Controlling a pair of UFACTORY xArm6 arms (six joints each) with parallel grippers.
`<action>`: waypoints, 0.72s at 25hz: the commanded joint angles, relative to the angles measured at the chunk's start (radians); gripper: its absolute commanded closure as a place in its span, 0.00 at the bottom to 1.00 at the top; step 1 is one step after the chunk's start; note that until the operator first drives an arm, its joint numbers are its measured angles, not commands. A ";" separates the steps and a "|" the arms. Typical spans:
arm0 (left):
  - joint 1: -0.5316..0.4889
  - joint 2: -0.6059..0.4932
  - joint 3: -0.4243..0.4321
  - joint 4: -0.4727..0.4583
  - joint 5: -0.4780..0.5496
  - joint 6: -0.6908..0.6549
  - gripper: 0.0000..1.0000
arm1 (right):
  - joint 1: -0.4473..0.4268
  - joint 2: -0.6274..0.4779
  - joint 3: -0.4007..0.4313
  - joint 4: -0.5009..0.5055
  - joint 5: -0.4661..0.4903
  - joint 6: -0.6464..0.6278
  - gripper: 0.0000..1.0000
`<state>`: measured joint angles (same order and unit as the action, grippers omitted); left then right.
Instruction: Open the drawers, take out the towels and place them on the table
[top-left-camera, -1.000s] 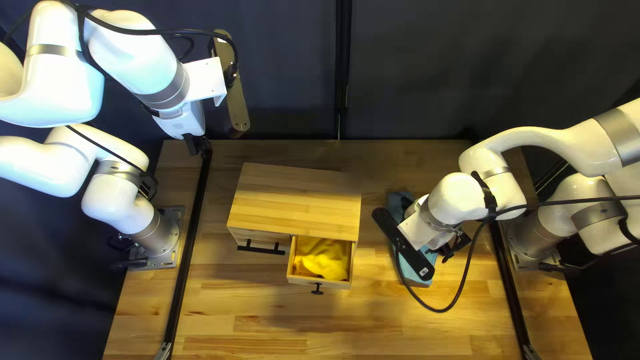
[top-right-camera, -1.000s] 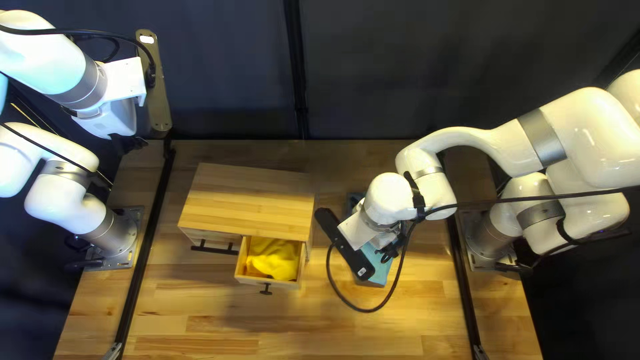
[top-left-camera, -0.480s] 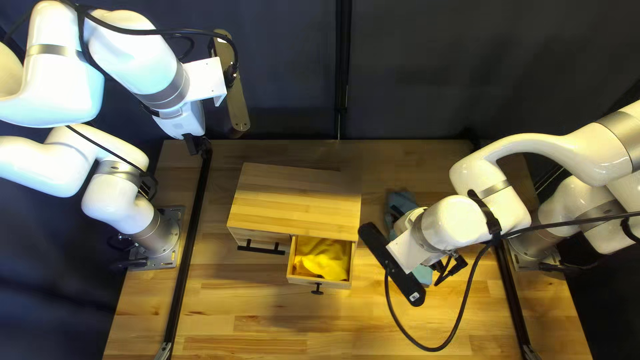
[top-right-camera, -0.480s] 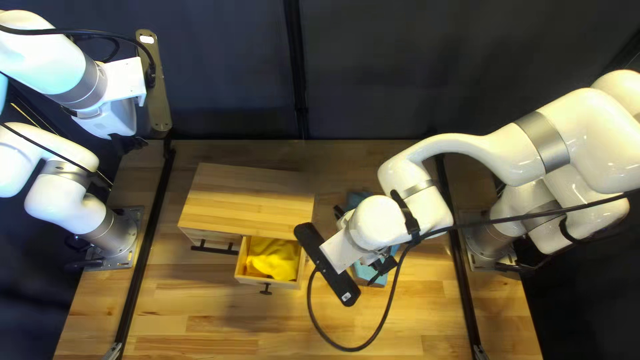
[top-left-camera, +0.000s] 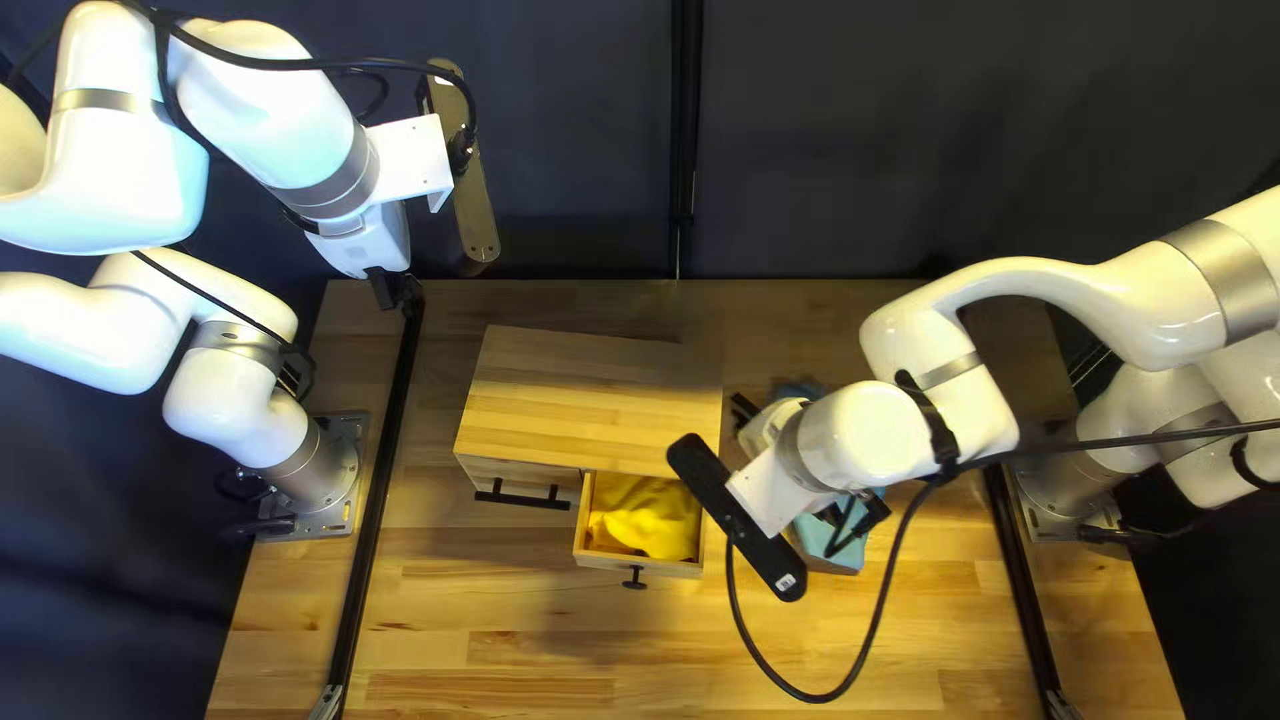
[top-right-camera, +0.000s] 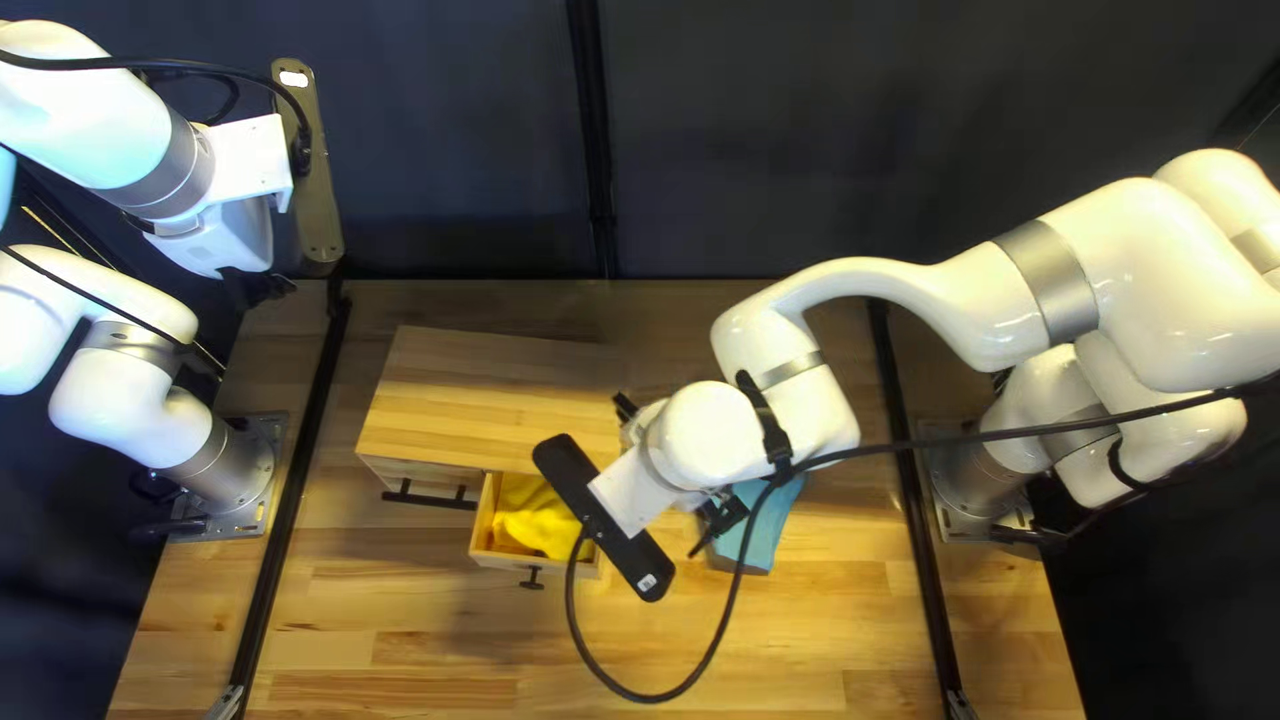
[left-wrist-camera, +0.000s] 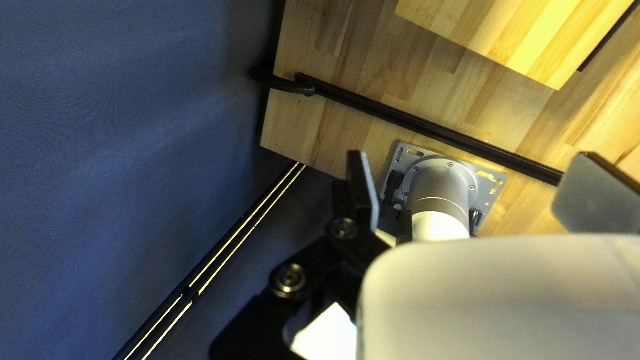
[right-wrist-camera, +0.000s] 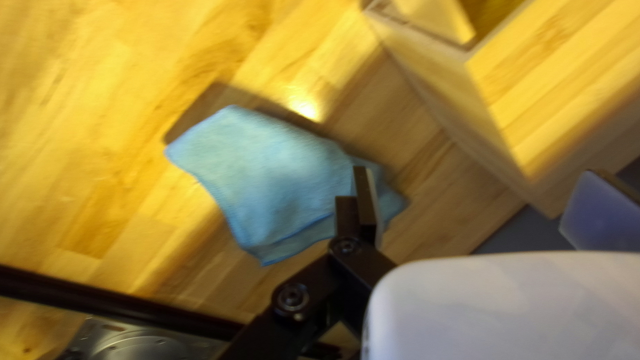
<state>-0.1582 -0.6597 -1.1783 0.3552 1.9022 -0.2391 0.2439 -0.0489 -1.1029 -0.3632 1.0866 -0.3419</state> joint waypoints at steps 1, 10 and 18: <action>0.000 0.000 0.000 0.000 0.000 0.000 0.00 | -0.026 0.045 -0.051 -0.028 -0.033 -0.057 0.00; 0.000 0.000 0.000 0.000 0.000 0.000 0.00 | -0.071 0.154 -0.135 -0.058 -0.144 -0.163 0.00; 0.000 0.000 0.000 0.000 0.000 0.000 0.00 | -0.087 0.209 -0.125 -0.046 -0.292 -0.186 0.00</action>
<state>-0.1582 -0.6597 -1.1783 0.3552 1.9022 -0.2391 0.1602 0.1558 -1.2445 -0.4144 0.8429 -0.5319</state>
